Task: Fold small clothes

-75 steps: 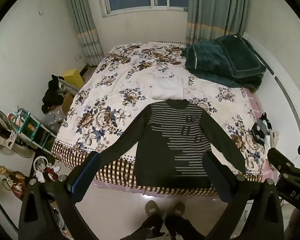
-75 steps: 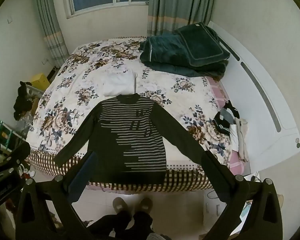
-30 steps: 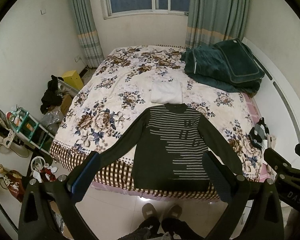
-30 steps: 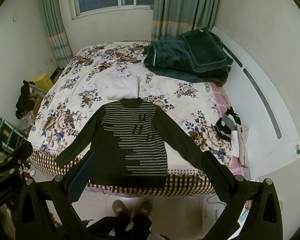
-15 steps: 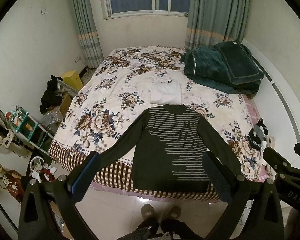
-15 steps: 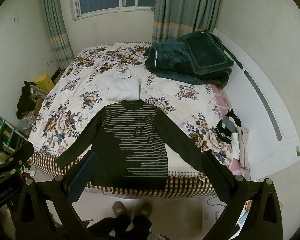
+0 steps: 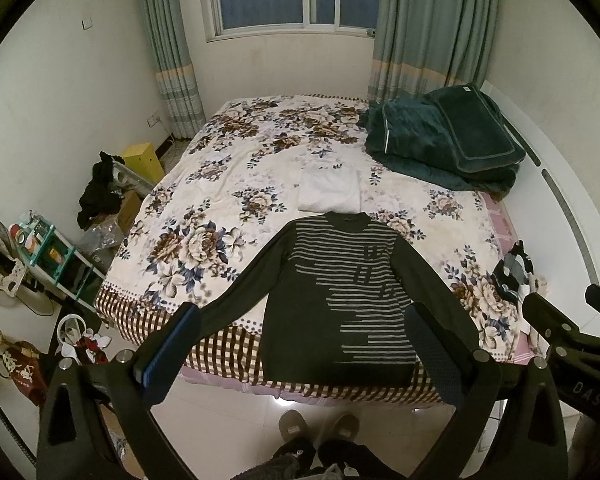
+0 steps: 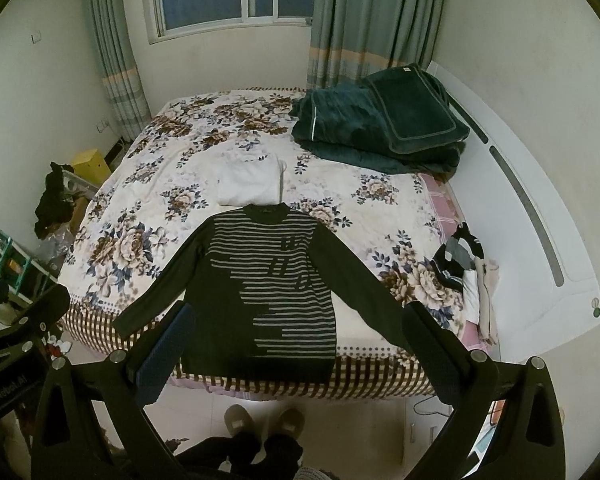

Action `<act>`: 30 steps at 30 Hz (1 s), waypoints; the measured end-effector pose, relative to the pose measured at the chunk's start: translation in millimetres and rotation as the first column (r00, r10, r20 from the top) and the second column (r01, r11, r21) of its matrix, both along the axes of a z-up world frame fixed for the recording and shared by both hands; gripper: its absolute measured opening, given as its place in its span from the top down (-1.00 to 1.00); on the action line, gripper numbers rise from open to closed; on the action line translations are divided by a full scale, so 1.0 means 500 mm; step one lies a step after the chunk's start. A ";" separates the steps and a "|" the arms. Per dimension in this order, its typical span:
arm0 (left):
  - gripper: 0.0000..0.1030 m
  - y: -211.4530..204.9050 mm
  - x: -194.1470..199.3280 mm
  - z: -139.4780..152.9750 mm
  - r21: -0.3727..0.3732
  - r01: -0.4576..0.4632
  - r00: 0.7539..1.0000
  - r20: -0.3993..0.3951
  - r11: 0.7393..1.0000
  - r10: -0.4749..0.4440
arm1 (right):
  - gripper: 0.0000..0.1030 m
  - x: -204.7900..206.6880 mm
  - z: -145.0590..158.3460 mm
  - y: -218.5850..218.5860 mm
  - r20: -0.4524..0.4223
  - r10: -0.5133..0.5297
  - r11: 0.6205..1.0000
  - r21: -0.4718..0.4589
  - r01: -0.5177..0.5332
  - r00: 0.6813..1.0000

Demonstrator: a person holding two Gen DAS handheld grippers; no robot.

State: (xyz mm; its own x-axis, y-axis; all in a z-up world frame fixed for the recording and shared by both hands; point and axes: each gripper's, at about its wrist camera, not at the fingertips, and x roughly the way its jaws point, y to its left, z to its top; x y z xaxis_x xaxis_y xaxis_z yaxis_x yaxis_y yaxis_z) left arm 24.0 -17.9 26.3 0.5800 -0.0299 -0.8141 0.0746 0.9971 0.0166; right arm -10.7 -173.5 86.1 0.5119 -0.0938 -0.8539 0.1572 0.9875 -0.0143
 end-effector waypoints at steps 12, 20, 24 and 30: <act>-1.00 -0.006 0.005 0.004 -0.004 0.004 1.000 0.000 1.000 -0.004 | -1.00 0.007 0.009 0.002 0.004 0.000 1.000 -0.001 0.000 1.000; -1.00 -0.017 0.010 0.001 -0.008 0.004 1.000 -0.002 1.000 -0.004 | -1.00 0.003 0.006 0.003 0.005 -0.003 1.000 0.000 0.003 1.000; -1.00 -0.040 0.051 -0.023 0.013 -0.012 1.000 0.010 1.000 0.012 | -1.00 0.041 0.009 -0.011 -0.016 -0.040 0.998 0.043 0.041 0.999; -1.00 -0.059 0.139 -0.158 0.063 -0.024 1.000 0.016 0.998 0.023 | -1.00 0.094 -0.193 -0.169 -0.146 -0.265 0.939 0.187 0.290 0.953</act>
State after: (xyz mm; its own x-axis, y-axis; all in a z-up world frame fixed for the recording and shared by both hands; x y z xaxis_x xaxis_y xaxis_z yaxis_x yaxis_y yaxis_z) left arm 93.7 -47.5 -52.7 0.5922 0.0347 -0.8050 0.0506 0.9955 0.0801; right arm 36.5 -257.8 -10.6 0.3860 -0.0353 -0.9218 0.4346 0.8884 0.1480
